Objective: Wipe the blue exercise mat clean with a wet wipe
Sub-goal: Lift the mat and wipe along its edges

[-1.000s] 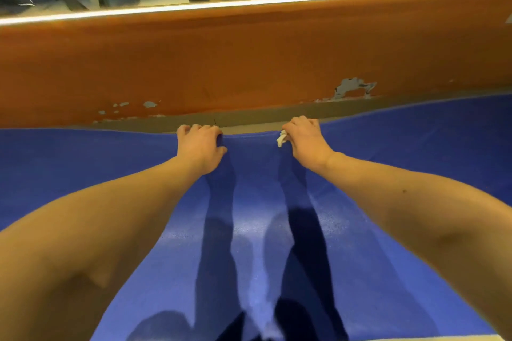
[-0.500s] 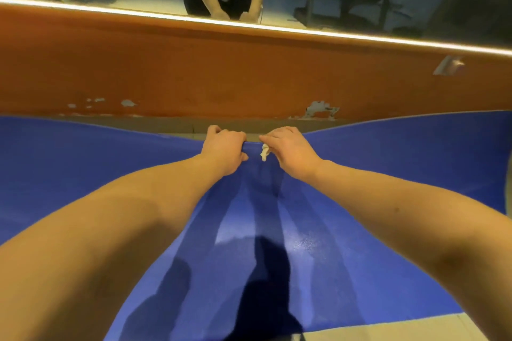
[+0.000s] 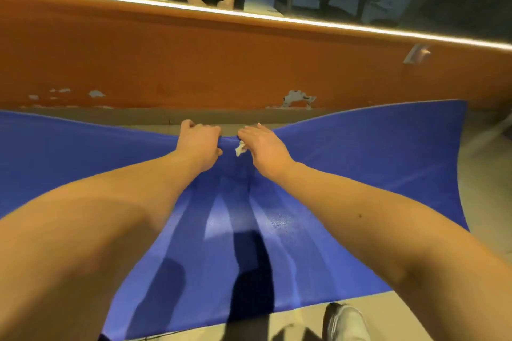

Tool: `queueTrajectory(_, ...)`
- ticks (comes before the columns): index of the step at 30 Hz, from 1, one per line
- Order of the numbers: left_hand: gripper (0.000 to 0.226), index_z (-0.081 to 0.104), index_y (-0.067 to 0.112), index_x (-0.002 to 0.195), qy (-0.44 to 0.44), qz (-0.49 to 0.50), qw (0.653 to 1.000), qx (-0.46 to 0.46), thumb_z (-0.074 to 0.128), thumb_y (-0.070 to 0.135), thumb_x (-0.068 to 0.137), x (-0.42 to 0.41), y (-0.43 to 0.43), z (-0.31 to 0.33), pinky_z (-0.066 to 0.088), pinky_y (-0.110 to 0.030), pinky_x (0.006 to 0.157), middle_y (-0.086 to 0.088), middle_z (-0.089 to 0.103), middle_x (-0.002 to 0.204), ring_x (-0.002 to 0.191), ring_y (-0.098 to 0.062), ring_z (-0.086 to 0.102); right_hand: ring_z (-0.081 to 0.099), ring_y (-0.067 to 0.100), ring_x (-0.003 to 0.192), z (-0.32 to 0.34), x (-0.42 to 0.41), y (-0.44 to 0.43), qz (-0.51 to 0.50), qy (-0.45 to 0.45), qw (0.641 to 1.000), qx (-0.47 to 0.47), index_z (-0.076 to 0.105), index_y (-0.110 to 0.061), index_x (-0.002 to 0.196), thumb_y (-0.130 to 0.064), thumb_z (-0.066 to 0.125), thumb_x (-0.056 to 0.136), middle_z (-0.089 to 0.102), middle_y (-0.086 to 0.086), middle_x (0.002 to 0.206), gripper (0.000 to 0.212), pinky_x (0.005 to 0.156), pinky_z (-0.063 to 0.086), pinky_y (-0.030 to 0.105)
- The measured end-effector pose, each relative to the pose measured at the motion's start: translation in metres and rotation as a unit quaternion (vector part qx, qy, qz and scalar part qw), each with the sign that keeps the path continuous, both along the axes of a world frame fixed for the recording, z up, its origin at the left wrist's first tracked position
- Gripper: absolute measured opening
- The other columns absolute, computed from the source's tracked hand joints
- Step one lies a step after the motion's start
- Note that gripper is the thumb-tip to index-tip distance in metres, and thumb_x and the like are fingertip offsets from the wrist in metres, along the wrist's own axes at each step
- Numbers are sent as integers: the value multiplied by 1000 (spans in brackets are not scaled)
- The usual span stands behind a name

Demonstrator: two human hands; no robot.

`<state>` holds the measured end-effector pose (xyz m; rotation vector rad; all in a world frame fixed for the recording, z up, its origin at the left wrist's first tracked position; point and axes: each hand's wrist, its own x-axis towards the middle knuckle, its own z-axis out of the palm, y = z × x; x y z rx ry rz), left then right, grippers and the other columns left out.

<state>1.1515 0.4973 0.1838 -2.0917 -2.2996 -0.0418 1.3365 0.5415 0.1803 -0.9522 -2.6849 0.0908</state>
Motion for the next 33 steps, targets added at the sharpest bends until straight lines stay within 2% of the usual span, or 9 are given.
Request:
queueTrajectory(8,19,47,26,87,-19,0,1000,5,62,31,96,18,4,-1,26,-38,104,4,58,79,79,-21,50,51,28,132,4,109,79,-108,-117,986,45,62,-9,124,14,55,81,64,9,129,49,123,19,37)
queueTrajectory(11,17,48,24,87,-25,18,999,7,61,28,97,18,6,-4,27,-39,103,3,57,79,80,-22,51,59,30,96,2,116,86,-103,-82,990,55,56,-15,91,14,59,80,67,8,100,30,88,41,37)
queueTrajectory(13,15,49,24,87,-23,34,999,11,61,26,97,17,6,-8,28,-39,100,3,57,79,81,-23,52,47,26,74,-2,106,83,-79,-44,994,56,46,-18,80,11,63,82,63,7,82,34,71,42,39)
queueTrajectory(20,21,43,24,82,-27,72,997,27,58,17,95,10,8,-15,29,-41,96,2,53,76,78,-25,49,40,27,66,-10,68,72,49,2,998,40,49,-13,79,10,56,89,52,1,72,26,62,35,40)
queueTrajectory(23,22,43,25,82,-8,59,997,40,60,23,96,11,12,-16,28,-42,96,4,54,77,79,-24,50,49,30,72,-11,64,81,85,-18,995,52,54,-14,88,13,58,83,59,4,82,28,85,47,45)
queueTrajectory(25,21,44,25,83,1,61,997,41,61,26,96,12,14,-17,28,-41,96,4,55,77,80,-23,52,61,33,99,-9,80,99,73,-67,992,72,64,-11,114,12,56,85,69,5,107,39,114,36,46)
queueTrajectory(28,20,46,25,84,6,71,997,41,61,27,97,17,18,-17,27,-41,96,5,55,75,79,-23,53,57,30,124,-6,124,133,-9,-108,991,78,59,-14,138,5,54,92,67,3,131,50,120,25,41)
queueTrajectory(31,16,48,25,87,5,79,997,26,61,31,94,23,21,-17,28,-42,99,5,56,78,85,-24,55,59,35,106,-10,145,143,-43,-78,995,36,68,-16,112,-3,51,99,70,5,108,25,93,39,41)
queueTrajectory(33,21,52,26,94,8,76,997,18,62,45,89,28,25,-17,27,-43,102,5,61,88,95,-25,58,55,34,90,-20,147,139,-35,-50,998,24,66,-14,96,0,54,96,66,7,94,18,72,33,39)
